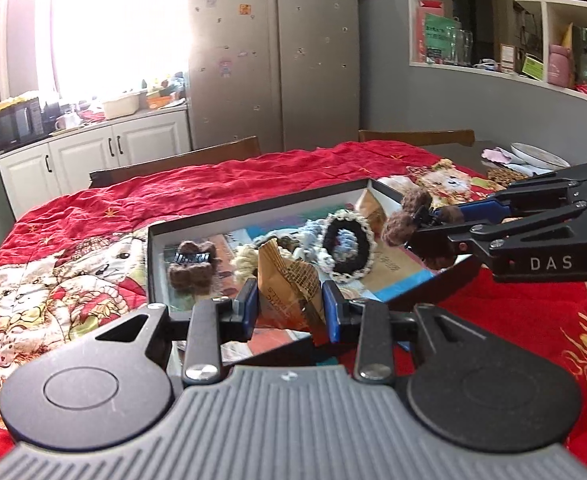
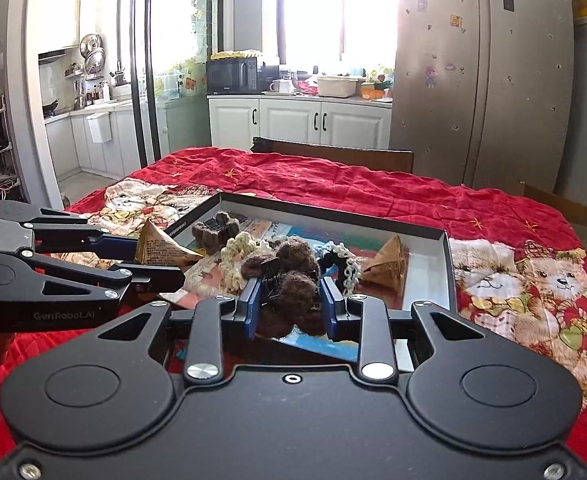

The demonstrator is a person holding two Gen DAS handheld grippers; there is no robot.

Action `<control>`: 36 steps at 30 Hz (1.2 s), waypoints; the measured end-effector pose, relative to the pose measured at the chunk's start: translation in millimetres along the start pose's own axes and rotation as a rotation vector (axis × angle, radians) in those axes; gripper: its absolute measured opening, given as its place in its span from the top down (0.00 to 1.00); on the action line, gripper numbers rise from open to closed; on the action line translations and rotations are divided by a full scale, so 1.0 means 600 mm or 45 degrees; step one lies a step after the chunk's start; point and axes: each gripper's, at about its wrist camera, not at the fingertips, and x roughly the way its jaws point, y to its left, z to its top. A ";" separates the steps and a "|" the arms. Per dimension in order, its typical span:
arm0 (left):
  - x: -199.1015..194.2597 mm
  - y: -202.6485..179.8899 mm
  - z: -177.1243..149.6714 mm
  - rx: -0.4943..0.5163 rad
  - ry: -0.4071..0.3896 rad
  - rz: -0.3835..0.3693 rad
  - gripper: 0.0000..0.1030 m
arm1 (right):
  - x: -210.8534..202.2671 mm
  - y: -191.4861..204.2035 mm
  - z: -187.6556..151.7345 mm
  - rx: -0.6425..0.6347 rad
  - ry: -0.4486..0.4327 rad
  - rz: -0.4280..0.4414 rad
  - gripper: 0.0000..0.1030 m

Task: Organize objects
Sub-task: 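Lift the packet and pom-pom clip and carry them over the box, then lower both items into the box and open both tools to release them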

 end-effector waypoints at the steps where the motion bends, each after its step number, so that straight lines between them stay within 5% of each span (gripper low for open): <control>1: 0.001 0.002 0.001 -0.003 -0.001 0.004 0.64 | 0.004 0.002 0.002 0.000 0.001 0.000 0.71; 36: 0.107 0.066 0.003 -0.090 0.084 0.127 0.64 | 0.167 0.002 0.009 0.144 0.085 -0.038 0.71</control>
